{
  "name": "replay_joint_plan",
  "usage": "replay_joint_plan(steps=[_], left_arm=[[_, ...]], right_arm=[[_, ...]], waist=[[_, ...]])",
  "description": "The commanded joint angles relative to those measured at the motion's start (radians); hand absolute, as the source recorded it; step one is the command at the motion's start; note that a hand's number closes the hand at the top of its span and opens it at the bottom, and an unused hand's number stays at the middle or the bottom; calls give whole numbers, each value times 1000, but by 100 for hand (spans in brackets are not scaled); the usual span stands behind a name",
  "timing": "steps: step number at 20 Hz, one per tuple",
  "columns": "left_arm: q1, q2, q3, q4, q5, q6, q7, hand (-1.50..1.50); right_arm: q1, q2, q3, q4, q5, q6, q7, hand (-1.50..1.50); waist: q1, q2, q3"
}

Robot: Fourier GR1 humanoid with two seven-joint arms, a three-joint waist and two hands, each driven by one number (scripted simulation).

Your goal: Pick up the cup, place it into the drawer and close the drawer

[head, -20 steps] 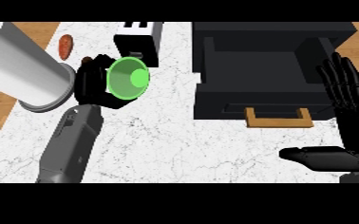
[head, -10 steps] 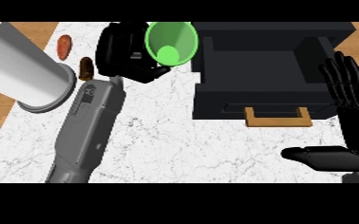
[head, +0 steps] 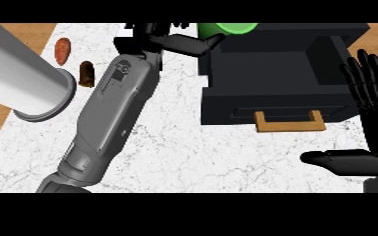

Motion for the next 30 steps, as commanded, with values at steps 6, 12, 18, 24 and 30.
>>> replay_joint_plan(steps=[6,12,18,24,30], left_arm=[[-190,-2,-139,248,184,149,11,150],[-289,-2,-199,379,246,192,11,150],[-246,-2,-338,423,327,186,-17,150],[-256,-2,-492,468,344,261,36,150],[-248,-2,-620,449,374,295,97,-150]], right_arm=[[-53,-22,-11,79,-11,28,-25,-150],[-18,-9,-18,21,-27,25,-23,-150],[-39,-6,6,10,-17,21,14,-150],[3,10,-1,46,-14,32,-56,-150],[-16,18,14,54,6,20,-54,-150]], waist=[[-16,5,0],[-32,7,0],[-32,7,0],[-53,12,1],[-56,13,1]])
